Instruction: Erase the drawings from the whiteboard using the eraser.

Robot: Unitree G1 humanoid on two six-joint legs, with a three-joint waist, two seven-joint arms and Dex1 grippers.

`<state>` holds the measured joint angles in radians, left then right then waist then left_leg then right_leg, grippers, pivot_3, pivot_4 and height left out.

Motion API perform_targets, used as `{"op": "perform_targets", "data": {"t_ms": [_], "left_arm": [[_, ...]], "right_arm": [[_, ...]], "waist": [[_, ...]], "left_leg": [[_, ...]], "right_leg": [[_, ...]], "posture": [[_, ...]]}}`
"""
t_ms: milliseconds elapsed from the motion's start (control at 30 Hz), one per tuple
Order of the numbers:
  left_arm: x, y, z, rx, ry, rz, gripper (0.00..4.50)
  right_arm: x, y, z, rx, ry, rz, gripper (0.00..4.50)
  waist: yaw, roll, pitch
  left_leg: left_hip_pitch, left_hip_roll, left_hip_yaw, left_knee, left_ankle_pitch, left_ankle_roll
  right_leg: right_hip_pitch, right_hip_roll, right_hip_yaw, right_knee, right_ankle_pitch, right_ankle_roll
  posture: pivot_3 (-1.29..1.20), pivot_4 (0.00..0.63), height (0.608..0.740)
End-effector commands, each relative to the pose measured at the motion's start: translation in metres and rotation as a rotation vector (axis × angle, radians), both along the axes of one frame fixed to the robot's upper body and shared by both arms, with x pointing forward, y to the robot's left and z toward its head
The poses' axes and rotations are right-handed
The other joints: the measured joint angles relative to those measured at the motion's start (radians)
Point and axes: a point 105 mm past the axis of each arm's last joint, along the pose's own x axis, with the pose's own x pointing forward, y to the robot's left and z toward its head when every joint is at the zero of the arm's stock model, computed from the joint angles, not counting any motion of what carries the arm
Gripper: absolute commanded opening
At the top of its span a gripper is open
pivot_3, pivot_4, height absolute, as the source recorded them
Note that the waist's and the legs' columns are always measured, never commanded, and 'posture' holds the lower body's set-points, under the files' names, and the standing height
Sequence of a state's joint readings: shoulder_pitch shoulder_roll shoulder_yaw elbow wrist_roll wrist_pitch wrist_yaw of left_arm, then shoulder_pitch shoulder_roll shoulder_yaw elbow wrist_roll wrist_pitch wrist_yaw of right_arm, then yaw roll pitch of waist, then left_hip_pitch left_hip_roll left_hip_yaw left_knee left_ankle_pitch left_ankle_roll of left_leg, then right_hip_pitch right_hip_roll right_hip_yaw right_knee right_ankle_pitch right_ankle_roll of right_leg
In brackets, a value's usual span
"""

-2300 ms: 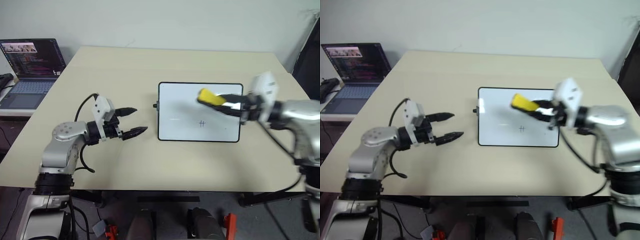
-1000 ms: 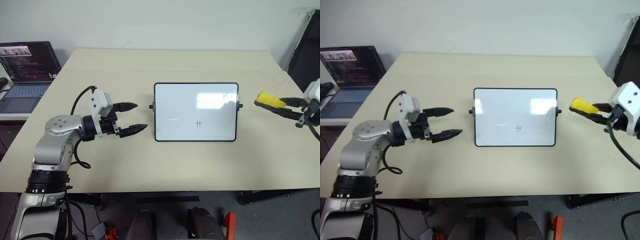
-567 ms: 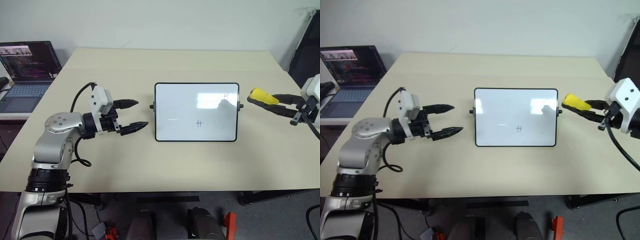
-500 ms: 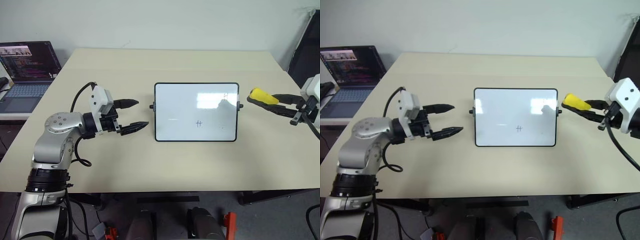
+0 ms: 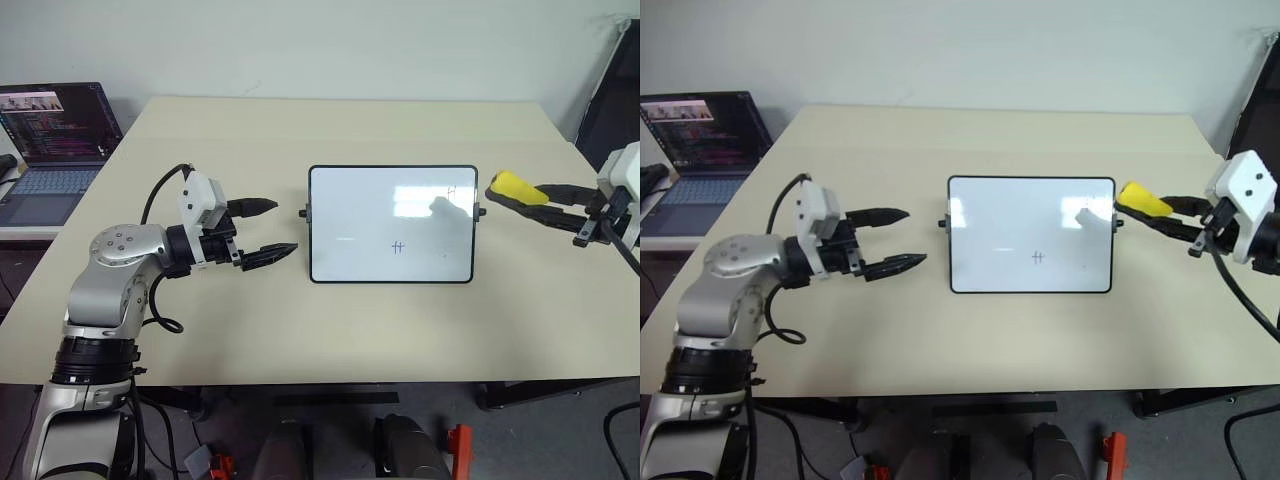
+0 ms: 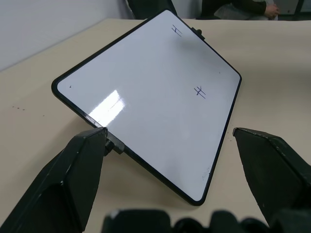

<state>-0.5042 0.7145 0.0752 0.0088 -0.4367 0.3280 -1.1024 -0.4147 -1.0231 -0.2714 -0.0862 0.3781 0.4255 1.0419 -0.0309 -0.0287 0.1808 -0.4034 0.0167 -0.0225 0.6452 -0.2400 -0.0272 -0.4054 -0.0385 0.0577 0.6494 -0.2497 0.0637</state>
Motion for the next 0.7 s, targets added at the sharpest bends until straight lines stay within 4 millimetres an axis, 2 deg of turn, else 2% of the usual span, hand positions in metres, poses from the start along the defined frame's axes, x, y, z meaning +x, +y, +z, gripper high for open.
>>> {"op": "perform_targets", "data": {"t_ms": [33,167,233,300,400,533,633,700], "left_arm": [[-0.002,-0.004,0.010,-0.006,-0.043,-0.020,4.50],[-0.003,-0.005,-0.013,0.042,0.010,-0.022,4.50],[-0.004,-0.004,-0.023,0.055,0.032,-0.019,4.50],[-0.006,-0.006,-0.024,0.033,0.040,-0.024,4.50],[-0.008,-0.010,-0.025,0.026,0.040,-0.036,4.50],[-0.009,-0.014,-0.026,0.017,0.046,-0.053,4.50],[-0.009,-0.017,-0.027,0.017,0.047,-0.061,4.50],[-0.009,-0.020,-0.026,0.014,0.045,-0.064,4.50]], "right_arm": [[-0.002,0.015,0.012,0.020,-0.054,0.050,0.97],[0.004,0.065,-0.009,0.055,-0.065,0.161,0.97],[0.008,0.084,-0.027,0.032,-0.067,0.172,0.97],[0.015,0.097,-0.042,0.017,-0.078,0.159,0.97],[0.026,0.102,-0.060,0.004,-0.096,0.121,0.97],[0.045,0.092,-0.081,-0.068,-0.113,0.053,0.97],[0.058,0.097,-0.092,-0.084,-0.122,0.027,0.97],[0.064,0.097,-0.113,-0.174,-0.100,0.019,0.97]], "waist": [[0.000,0.000,0.000],[-0.009,0.000,0.000],[-0.011,0.000,0.000],[-0.009,0.000,0.000],[0.000,0.000,0.000],[0.006,-0.001,0.000],[-0.001,-0.001,0.000],[-0.007,0.000,0.000]], "left_leg": [[0.000,0.000,0.000,0.000,0.000,0.000],[0.002,0.000,0.001,0.000,0.000,0.000],[0.003,0.000,0.001,0.000,0.000,0.000],[0.003,0.000,0.001,0.000,0.000,0.000],[0.002,-0.001,0.001,0.001,0.000,0.000],[0.003,-0.001,0.001,0.002,0.000,0.000],[0.003,-0.001,0.001,0.002,0.000,0.000],[0.004,-0.001,0.001,0.001,0.000,0.000]], "right_leg": [[0.000,0.000,0.000,0.000,0.000,0.000],[0.000,0.001,0.002,0.002,0.000,0.000],[0.000,0.001,0.003,0.004,0.000,0.000],[-0.001,0.001,0.003,0.007,0.000,0.000],[-0.002,0.000,0.003,0.008,0.000,-0.001],[-0.001,0.000,0.002,0.009,0.000,-0.001],[-0.001,0.000,0.003,0.010,0.000,-0.001],[-0.001,0.000,0.003,0.011,-0.001,-0.001]], "posture": [[0.00,0.150,0.740],[0.00,0.150,0.740],[0.00,0.150,0.740],[0.00,0.150,0.740],[0.00,0.150,0.740],[0.00,0.150,0.740],[0.00,0.150,0.740],[0.00,0.150,0.740]]}}
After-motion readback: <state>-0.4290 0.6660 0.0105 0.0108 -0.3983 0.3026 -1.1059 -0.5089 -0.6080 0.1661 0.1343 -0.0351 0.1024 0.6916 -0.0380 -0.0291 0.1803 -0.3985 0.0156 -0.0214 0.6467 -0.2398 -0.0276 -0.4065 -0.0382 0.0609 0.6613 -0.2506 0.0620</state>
